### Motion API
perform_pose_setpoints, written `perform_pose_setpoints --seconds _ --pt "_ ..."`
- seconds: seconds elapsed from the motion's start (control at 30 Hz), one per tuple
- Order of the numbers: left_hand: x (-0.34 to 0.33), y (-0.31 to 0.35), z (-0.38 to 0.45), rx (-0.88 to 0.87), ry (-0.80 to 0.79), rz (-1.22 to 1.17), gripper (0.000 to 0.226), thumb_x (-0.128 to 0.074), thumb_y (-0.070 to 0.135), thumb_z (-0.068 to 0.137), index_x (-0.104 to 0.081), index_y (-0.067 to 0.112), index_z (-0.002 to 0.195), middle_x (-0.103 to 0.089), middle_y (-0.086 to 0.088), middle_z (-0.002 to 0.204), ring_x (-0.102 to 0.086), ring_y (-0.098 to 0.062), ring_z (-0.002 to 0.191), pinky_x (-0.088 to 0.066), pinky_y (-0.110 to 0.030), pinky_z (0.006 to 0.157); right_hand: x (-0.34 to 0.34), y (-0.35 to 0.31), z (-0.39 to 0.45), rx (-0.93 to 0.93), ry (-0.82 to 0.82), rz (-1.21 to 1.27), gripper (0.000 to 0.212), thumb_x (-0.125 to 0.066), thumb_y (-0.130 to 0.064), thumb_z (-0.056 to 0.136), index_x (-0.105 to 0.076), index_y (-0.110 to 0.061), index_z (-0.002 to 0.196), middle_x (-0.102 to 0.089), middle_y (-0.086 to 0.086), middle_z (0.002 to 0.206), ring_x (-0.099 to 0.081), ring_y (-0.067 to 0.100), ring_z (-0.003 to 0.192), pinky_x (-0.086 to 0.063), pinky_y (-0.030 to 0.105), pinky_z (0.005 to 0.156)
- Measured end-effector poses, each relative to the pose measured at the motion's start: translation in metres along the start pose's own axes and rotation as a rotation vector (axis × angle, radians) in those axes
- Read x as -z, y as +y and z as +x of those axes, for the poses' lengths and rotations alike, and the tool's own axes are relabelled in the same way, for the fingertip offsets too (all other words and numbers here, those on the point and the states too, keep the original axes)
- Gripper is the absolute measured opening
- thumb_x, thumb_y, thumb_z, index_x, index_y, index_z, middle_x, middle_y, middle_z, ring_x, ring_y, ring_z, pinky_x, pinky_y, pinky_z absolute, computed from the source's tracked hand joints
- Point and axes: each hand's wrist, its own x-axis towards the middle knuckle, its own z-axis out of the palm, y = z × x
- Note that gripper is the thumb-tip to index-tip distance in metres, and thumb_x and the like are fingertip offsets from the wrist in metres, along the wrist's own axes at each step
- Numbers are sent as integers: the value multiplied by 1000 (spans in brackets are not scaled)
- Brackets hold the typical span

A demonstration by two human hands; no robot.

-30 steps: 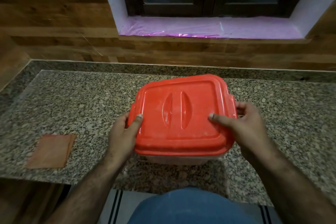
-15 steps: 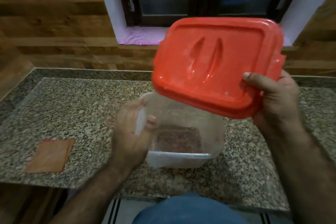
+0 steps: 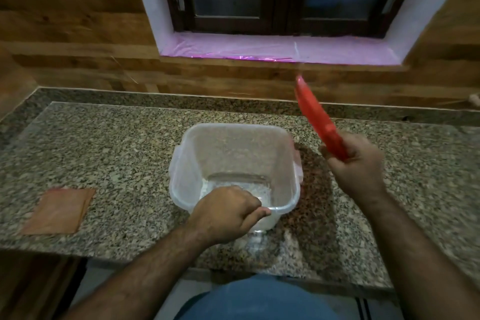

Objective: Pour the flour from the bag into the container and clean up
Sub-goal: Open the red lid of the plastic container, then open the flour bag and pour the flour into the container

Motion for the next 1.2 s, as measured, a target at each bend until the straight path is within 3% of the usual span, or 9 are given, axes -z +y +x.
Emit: perform_pose_setpoints --seconds 0.13,0.33,0.43,0.6,0.7,0.83,0.93,1.07,1.2 --pt "0 3 -1 16 16 0 58 -30 62 109 -59 23 77 -49 9 69 -60 -20 72 -46 -38 62 -32 41 -31 -30 -176 -265 40 -82 -13 86 -78 -21 125 -76 13 103 -71 31 86 -55 33 74" --pt "-2 6 -4 22 15 -8 59 -32 62 109 -64 22 80 -61 5 72 -61 -20 74 -49 -39 63 -44 75 -68 -84 -466 -370 37 -68 -8 96 -75 -21 130 -75 10 120 -66 34 112 -55 38 91" --pt "-2 8 -5 30 26 -14 57 -32 61 109 -63 23 79 -61 6 71 -60 -19 72 -49 -39 62 -47 93 -83 -23 -680 -470 36 -61 -18 100 -72 -26 133 -72 2 131 -63 29 115 -52 37 99" --pt "-1 10 -4 55 17 -24 53 -31 61 108 -58 27 77 -57 9 70 -57 -16 68 -48 -36 59 -61 128 -97 -55 -772 -472 38 -69 -35 90 -68 -30 129 -73 -4 128 -68 27 114 -55 39 94" --pt "-4 12 -3 79 26 -2 54 -31 62 109 -57 27 77 -55 11 70 -55 -14 68 -48 -37 59 -56 121 -95 -200 -646 -286 40 -79 -43 88 -74 -24 123 -77 -2 114 -73 24 104 -57 35 87" --pt "-3 15 -3 88 76 -30 52 -32 57 110 -55 24 76 -56 8 70 -55 -17 67 -49 -41 60 -43 92 -60 -294 -229 47 16 -72 -15 96 -79 -15 111 -76 3 97 -73 12 83 -62 33 77" --pt "5 11 -8 93 126 -76 50 -35 53 111 -65 23 85 -65 7 76 -59 -18 73 -49 -41 67 -32 50 -15 -242 -81 201 14 -64 -9 101 -77 -11 108 -74 4 95 -66 -9 77 -53 7 68" --pt "25 -6 -18 92 165 -29 44 -43 48 109 -77 23 99 -74 7 85 -66 -18 79 -51 -37 77 -42 -3 35 7 -117 182 18 -61 -26 103 -77 -17 108 -76 -3 93 -70 16 86 -58 35 78" --pt "57 -45 -29 179 294 27 36 -49 41 107 -77 19 104 -77 4 89 -69 -23 83 -54 -40 80 -63 -74 75 304 -253 51 18 -63 -31 102 -76 -18 102 -76 -1 91 -70 23 86 -49 34 71"
